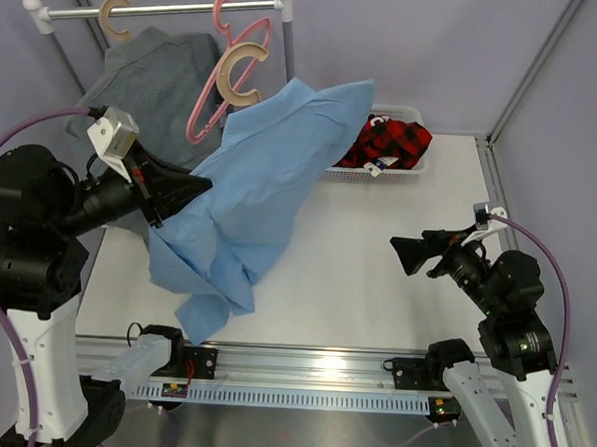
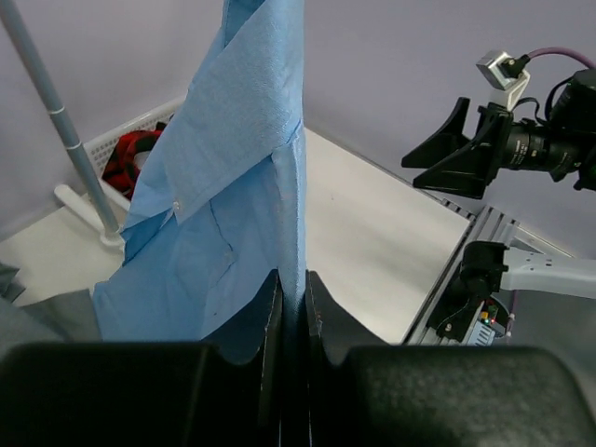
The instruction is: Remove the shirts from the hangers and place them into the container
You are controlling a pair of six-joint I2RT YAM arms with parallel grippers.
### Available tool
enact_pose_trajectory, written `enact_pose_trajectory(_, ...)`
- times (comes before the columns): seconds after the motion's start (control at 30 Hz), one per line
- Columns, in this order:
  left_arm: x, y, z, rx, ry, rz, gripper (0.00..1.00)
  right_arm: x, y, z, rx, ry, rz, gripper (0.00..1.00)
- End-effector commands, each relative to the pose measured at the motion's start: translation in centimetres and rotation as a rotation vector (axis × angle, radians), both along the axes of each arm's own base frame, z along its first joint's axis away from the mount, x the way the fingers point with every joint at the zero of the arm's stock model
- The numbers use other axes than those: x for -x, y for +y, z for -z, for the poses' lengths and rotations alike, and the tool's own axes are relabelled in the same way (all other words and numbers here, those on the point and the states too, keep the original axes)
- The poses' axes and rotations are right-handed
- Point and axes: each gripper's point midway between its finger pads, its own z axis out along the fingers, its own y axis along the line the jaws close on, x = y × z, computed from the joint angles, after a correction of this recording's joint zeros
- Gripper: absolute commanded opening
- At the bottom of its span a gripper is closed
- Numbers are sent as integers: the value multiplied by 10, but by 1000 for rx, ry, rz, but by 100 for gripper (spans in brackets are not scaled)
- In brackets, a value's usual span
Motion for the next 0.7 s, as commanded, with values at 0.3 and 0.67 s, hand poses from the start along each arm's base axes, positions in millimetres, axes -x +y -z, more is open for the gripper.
enact_pose_trajectory(0.3, -49, -81, 60, -39, 59, 186, 0, -11, 5, -43, 15, -68, -25, 99)
enact_pose_trajectory(0.67, -71, -166, 176, -220, 208, 203, 0, -32, 20, -72, 44, -94, -86, 98)
